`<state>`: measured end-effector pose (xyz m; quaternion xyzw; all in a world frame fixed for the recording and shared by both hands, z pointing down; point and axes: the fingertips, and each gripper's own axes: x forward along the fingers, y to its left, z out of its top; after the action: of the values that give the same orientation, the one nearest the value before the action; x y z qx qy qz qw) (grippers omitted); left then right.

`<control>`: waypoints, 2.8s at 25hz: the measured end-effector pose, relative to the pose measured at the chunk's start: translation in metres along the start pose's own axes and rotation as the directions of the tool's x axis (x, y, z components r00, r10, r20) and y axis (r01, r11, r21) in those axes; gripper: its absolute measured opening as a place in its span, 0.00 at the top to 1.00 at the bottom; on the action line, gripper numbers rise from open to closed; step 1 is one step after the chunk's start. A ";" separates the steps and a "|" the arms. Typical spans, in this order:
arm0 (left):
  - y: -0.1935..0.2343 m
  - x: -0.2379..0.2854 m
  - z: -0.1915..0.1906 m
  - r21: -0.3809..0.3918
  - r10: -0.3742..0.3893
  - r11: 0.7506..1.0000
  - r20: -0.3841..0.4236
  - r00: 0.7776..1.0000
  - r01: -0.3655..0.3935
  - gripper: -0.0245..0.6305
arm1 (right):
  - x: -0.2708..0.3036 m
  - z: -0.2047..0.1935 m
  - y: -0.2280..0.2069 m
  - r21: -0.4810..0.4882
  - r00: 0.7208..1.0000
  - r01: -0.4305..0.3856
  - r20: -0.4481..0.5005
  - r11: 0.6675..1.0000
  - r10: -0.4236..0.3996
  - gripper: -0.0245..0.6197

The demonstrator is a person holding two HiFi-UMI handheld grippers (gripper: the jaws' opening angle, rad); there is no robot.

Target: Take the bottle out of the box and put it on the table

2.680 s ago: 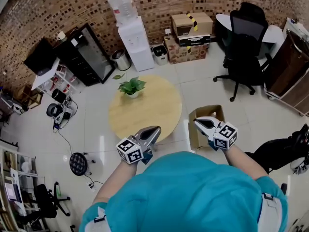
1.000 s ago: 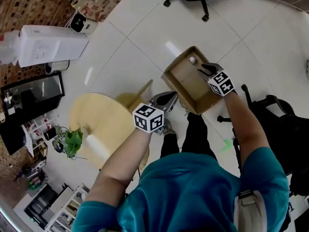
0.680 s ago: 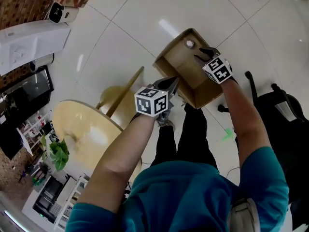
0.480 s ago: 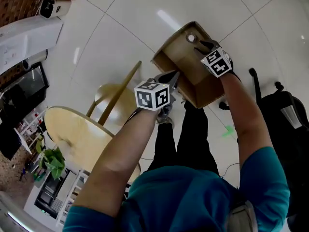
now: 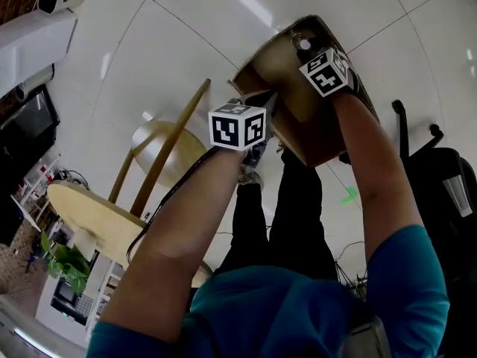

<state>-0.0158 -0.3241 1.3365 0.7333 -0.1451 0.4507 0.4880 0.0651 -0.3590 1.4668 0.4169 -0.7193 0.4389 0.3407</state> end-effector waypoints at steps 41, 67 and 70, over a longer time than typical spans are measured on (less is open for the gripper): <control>-0.174 -0.091 0.118 0.082 -0.042 0.996 0.120 0.992 0.032 0.96 | -0.195 0.052 -0.005 -0.247 0.987 -0.043 -0.163 0.968 0.002 0.73; -0.414 -0.584 -0.031 0.170 -0.101 0.985 0.658 0.746 -0.017 0.96 | -0.660 0.202 0.348 -0.748 0.964 -0.247 -0.251 0.616 0.081 0.73; -0.414 -0.638 -0.098 0.193 -0.083 0.978 0.703 0.707 -0.077 0.96 | -0.694 0.204 0.419 -0.801 0.963 -0.256 -0.258 0.541 0.074 0.73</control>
<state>-0.1480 -0.1867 0.5939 0.8968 -0.2717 0.1472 0.3166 -0.0448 -0.2253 0.6488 0.0933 -0.8401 0.1176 0.5212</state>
